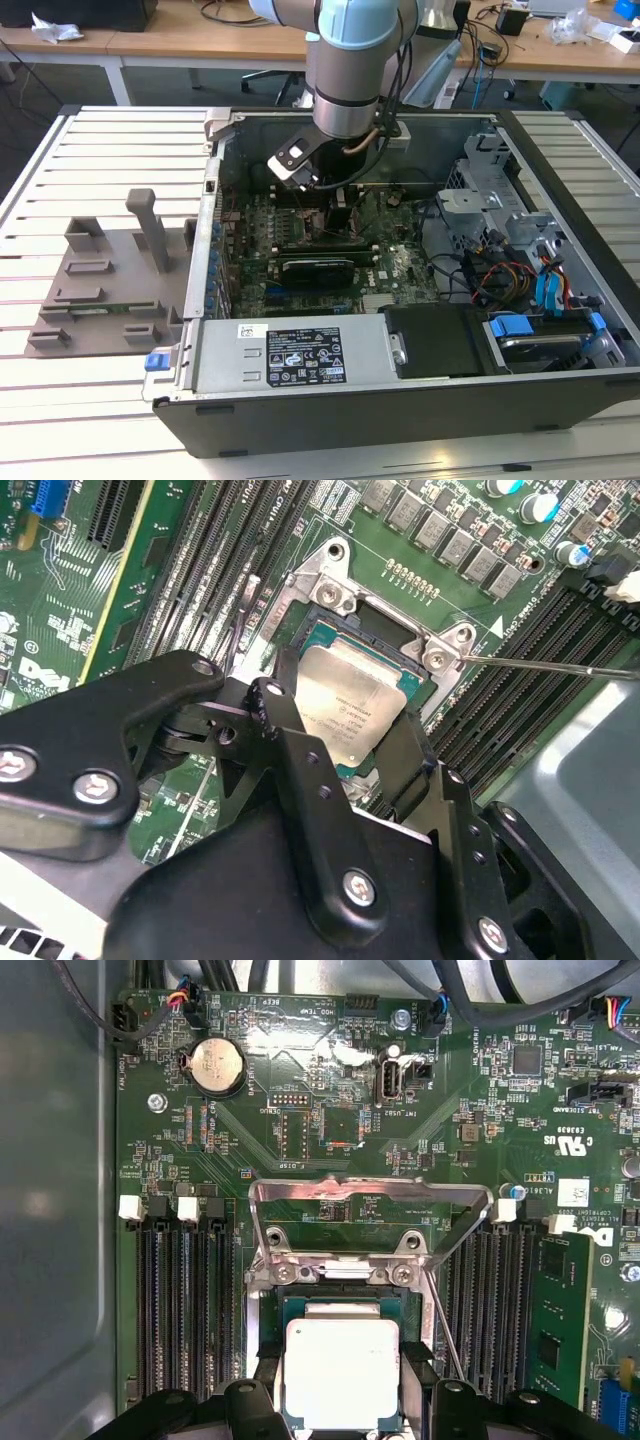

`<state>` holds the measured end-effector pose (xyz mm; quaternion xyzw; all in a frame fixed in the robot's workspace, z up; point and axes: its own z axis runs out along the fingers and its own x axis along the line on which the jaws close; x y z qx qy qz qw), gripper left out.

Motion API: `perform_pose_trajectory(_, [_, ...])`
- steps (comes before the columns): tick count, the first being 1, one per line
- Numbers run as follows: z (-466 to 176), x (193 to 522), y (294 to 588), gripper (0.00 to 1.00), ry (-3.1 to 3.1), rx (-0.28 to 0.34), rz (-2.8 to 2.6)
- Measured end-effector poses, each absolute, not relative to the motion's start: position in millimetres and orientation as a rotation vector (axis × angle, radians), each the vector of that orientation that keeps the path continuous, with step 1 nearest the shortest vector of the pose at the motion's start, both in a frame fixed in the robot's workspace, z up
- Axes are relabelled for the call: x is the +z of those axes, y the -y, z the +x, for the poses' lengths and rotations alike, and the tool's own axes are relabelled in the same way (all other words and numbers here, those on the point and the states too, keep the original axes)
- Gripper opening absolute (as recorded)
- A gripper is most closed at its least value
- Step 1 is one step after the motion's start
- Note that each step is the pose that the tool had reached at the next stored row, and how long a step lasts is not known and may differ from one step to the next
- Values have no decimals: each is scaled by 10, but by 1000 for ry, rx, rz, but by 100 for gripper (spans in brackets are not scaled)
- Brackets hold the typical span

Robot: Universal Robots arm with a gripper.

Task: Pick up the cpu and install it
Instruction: 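Place the cpu into insertion slot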

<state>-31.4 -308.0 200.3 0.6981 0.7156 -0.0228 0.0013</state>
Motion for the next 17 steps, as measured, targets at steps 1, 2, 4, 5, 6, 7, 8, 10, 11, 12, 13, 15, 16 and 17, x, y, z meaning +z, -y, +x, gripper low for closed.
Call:
perform_pose_trajectory(1, [-315, 2003, 3080, 56, -2246, -72, 2191])
perform_pose_trajectory(2, [-314, 2002, 3080, 62, -2246, -72, 2191])
perform_pose_trajectory(4, [-314, 2002, 3080, 62, -2246, -72, 2191])
perform_pose_trajectory(5, [-314, 2001, 3081, 62, -2246, -72, 2191])
perform_pose_trajectory(6, [-314, 2000, 3081, 62, -2246, -72, 2191])
perform_pose_trajectory(7, [-314, 2000, 3084, 62, -2246, -72, 2191])
perform_pose_trajectory(8, [-314, 2001, 3089, 62, -2246, -73, 2191])
perform_pose_trajectory(10, [-314, 2001, 3100, 62, -2245, -73, 2192])
perform_pose_trajectory(11, [-314, 2001, 3106, 62, -2245, -73, 2192])
perform_pose_trajectory(12, [-314, 2001, 3114, 62, -2244, -73, 2192])
perform_pose_trajectory(13, [-314, 2001, 3114, 62, -2244, -73, 2193])
perform_pose_trajectory(15, [-313, 2002, 3115, 62, -2244, -73, 2193])
perform_pose_trajectory(16, [-314, 2006, 3115, 62, -2244, -73, 2193])
perform_pose_trajectory(17, [-314, 2015, 3115, 62, -2244, -73, 2193])
